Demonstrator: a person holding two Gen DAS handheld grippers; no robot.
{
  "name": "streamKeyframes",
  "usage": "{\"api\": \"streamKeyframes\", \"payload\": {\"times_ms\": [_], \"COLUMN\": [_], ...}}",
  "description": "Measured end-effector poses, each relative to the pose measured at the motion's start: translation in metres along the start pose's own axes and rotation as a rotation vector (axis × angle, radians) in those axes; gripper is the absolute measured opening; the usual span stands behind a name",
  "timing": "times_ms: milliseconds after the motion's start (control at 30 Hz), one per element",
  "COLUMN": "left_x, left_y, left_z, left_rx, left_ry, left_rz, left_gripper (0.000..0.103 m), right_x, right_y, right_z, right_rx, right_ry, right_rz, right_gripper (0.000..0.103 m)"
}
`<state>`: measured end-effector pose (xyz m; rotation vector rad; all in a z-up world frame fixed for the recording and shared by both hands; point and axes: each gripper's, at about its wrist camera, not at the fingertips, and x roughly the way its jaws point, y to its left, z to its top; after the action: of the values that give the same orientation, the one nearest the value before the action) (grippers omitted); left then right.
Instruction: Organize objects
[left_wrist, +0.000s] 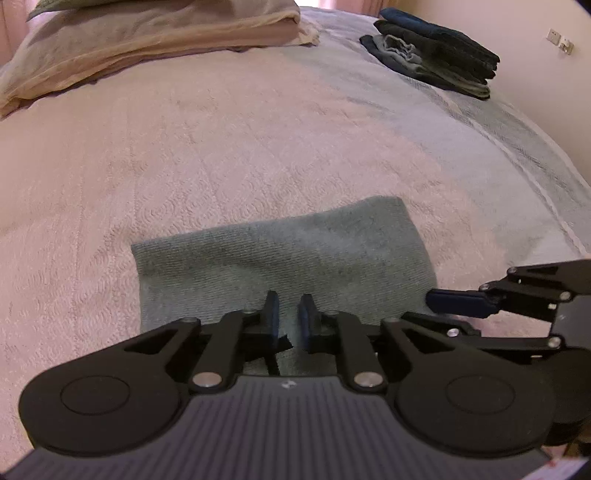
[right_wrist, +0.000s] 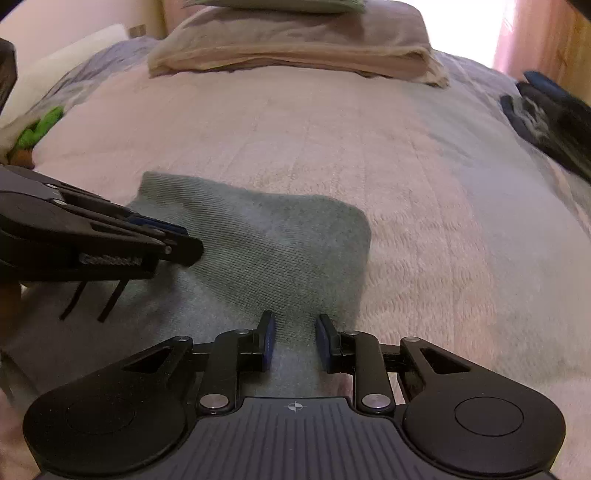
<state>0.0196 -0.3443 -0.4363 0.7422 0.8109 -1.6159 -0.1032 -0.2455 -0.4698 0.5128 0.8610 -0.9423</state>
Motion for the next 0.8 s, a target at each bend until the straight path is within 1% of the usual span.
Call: {"api": "streamKeyframes", "payload": {"times_ms": [67, 100, 167, 233, 300, 333, 367, 433, 467, 500, 567, 633, 700, 733, 767, 800], "left_x": [-0.007, -0.014, -0.036, -0.056, -0.075, -0.082, -0.083, -0.075, -0.071, -0.070, -0.071, -0.077, -0.087, -0.094, -0.103, -0.110], "left_y": [0.000, 0.000, -0.001, -0.001, -0.002, -0.003, -0.004, -0.004, -0.003, -0.004, -0.006, -0.005, -0.006, -0.006, -0.006, -0.008], "left_z": [0.005, 0.005, 0.001, -0.009, -0.023, -0.035, -0.043, -0.063, -0.070, -0.072, -0.067, -0.063, -0.061, -0.062, -0.064, -0.067], "left_rx": [-0.024, -0.035, -0.053, -0.069, -0.094, -0.103, -0.108, -0.121, -0.131, -0.127, -0.120, -0.147, -0.157, -0.159, -0.162, -0.163], "left_ry": [0.017, 0.023, 0.018, 0.030, 0.040, 0.060, 0.081, 0.136, 0.134, 0.127, 0.132, 0.142, 0.171, 0.177, 0.186, 0.196], "left_rz": [0.002, 0.004, 0.019, 0.030, 0.036, 0.049, 0.061, 0.088, 0.098, 0.107, 0.121, 0.111, 0.108, 0.110, 0.111, 0.106], "left_gripper": [0.012, 0.012, 0.011, 0.011, 0.012, 0.012, 0.011, 0.012, 0.012, 0.013, 0.013, 0.013, 0.013, 0.014, 0.018, 0.020], "right_x": [-0.012, -0.018, -0.042, -0.063, -0.078, -0.079, -0.072, -0.052, -0.045, -0.042, -0.047, -0.059, -0.078, -0.089, -0.097, -0.102], "right_y": [-0.009, -0.010, -0.014, -0.008, 0.003, 0.010, 0.016, 0.022, 0.021, 0.021, 0.022, 0.023, 0.024, 0.026, 0.029, 0.035], "right_z": [0.003, 0.000, -0.005, -0.015, -0.027, -0.034, -0.041, -0.054, -0.056, -0.055, -0.048, -0.046, -0.048, -0.051, -0.058, -0.064], "right_rx": [0.052, 0.078, 0.127, 0.135, 0.122, 0.109, 0.091, 0.091, 0.096, 0.100, 0.128, 0.161, 0.212, 0.246, 0.271, 0.283], "right_ry": [0.000, -0.002, -0.020, -0.041, -0.041, -0.028, 0.006, 0.052, 0.060, 0.064, 0.078, 0.084, 0.080, 0.075, 0.080, 0.095], "right_rz": [0.025, 0.021, 0.030, 0.045, 0.049, 0.044, 0.034, 0.008, 0.007, 0.002, -0.010, -0.032, -0.039, -0.036, -0.030, -0.026], "right_gripper": [0.022, 0.022, 0.022, 0.022, 0.022, 0.022, 0.022, 0.022, 0.022, 0.022, 0.022, 0.022, 0.023, 0.027, 0.033, 0.047]}}
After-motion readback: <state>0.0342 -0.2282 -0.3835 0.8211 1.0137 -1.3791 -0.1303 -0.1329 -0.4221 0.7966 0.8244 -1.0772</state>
